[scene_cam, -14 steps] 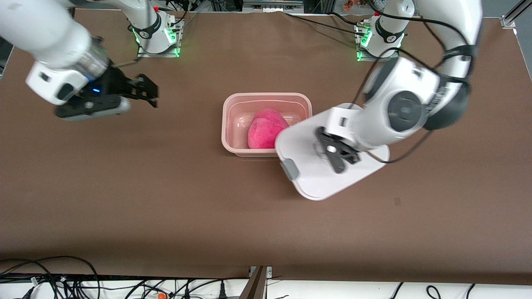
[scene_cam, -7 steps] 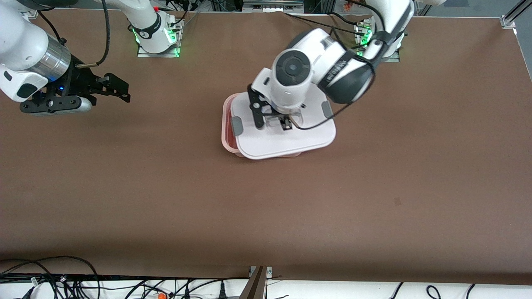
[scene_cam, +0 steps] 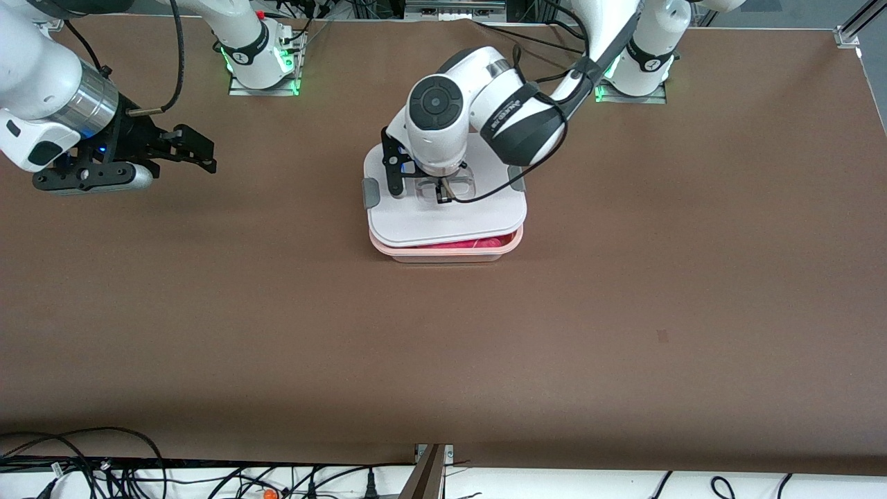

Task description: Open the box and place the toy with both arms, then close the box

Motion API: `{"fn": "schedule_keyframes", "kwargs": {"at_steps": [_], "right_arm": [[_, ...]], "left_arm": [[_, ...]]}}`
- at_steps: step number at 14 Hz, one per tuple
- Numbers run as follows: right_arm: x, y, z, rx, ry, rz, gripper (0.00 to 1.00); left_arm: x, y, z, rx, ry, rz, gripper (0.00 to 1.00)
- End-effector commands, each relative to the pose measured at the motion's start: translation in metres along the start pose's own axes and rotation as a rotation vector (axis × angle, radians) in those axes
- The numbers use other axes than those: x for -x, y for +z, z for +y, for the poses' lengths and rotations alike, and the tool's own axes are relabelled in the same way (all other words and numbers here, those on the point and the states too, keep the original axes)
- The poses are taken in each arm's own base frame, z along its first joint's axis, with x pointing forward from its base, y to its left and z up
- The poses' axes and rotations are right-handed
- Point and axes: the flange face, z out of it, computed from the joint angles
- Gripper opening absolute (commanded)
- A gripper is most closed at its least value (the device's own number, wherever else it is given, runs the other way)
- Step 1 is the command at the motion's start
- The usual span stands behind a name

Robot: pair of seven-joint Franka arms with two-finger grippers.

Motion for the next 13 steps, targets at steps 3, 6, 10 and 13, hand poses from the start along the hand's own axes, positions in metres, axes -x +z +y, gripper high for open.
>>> {"fn": "schedule_keyframes", "kwargs": {"at_steps": [3,6,10,13], "right_arm": [[0.003,-0.003,0.015,-0.010,0.013,0.004,1.00],[0.005,-0.006,0.015,-0.009,0.011,0.008,1.00],[0.004,-0.003,0.012,0.033,0.001,0.012,1.00],[0.006,-0.005,0.019,0.046,0.008,0.011,1.00]], "left_arm": [[-0.007,0.008,-0.007,-0.071,0.044,-0.004,0.00],[-0.007,0.011,-0.010,-0.088,0.093,-0.019,0.00],[-0.010,0.015,-0.013,-0.101,0.097,-0.006,0.00],[-0.011,0.018,-0.014,-0.106,0.096,-0.001,0.00]]}}
